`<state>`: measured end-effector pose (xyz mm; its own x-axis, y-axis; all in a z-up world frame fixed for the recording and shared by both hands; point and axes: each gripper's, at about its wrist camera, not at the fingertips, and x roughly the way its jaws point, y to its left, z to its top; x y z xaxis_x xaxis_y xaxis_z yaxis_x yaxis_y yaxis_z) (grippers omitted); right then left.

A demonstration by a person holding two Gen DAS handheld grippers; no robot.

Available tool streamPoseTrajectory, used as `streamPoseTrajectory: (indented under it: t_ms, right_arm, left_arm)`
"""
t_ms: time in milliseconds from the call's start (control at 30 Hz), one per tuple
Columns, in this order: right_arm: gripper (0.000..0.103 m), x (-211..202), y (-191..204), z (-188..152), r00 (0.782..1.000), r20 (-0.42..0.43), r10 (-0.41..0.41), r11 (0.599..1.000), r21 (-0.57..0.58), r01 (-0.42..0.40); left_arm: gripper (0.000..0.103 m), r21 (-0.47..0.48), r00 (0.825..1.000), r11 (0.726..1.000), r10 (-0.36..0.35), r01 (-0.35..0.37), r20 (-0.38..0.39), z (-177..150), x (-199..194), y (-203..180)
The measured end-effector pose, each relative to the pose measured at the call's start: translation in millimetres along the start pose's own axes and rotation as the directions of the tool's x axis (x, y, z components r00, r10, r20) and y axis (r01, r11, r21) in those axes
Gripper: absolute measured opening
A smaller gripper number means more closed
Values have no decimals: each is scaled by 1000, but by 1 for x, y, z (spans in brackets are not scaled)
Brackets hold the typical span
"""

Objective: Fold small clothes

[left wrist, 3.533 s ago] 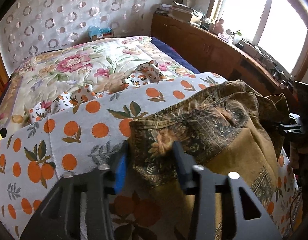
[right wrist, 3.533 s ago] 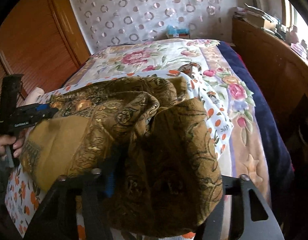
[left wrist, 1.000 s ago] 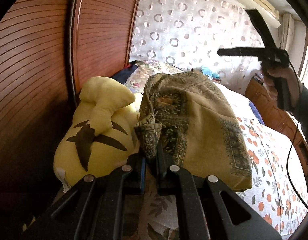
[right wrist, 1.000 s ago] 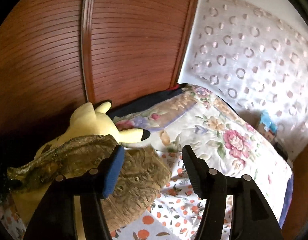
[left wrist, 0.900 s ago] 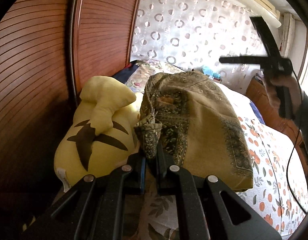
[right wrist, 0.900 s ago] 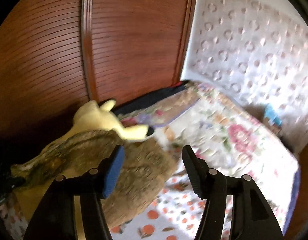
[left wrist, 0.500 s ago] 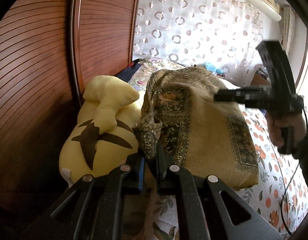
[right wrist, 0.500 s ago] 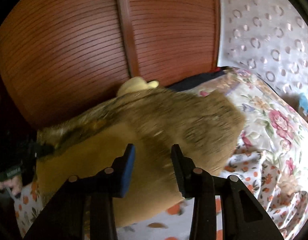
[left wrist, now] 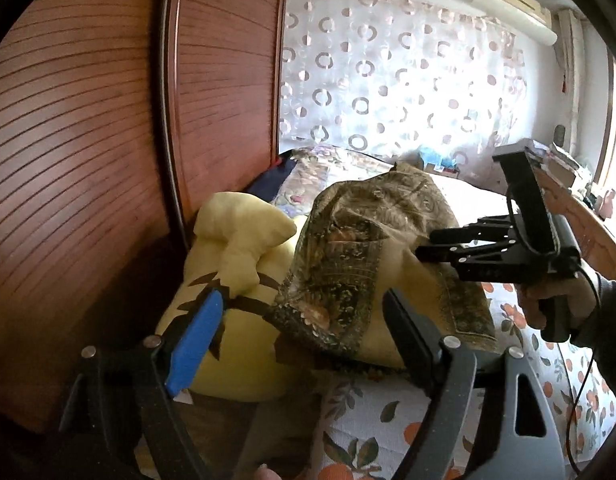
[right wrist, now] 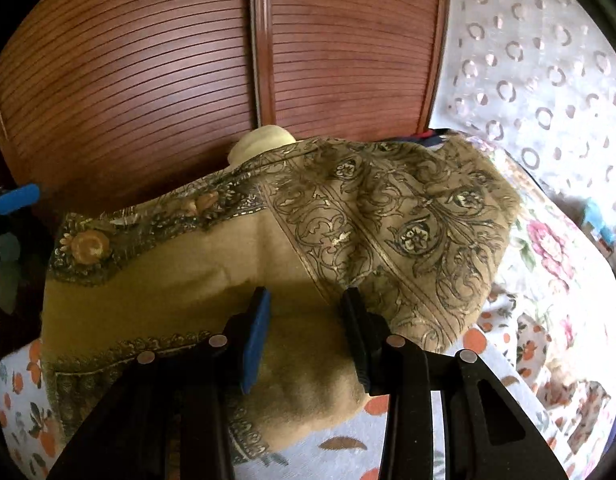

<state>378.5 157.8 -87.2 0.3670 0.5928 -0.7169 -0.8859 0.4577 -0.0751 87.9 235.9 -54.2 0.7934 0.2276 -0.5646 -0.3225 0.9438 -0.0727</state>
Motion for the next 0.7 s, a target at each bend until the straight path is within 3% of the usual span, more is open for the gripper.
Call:
streamPoseTrajectory:
  t_ms: [233,400,633,700]
  right_arm:
    - [46,-64,24,-19,999,48,2,999,54,-4]
    - [51,-108,44,-46,990,112,-89,994,80,80]
    - [84,-159,66,-91,977,157,-147,979,167,120]
    - [86,-175,69,-107,970,162,-180,968,202,146]
  left_arm:
    - [83,46,1000,999,6,-6,12,-3,-15,-19]
    - [83,64,1000,998,-6,5,20,-11,-30,-36]
    - [83,112,998,992,-60,58,12,-27,-44,-65]
    - [83,124,997,989,-78,77,8,-31,-48,-75]
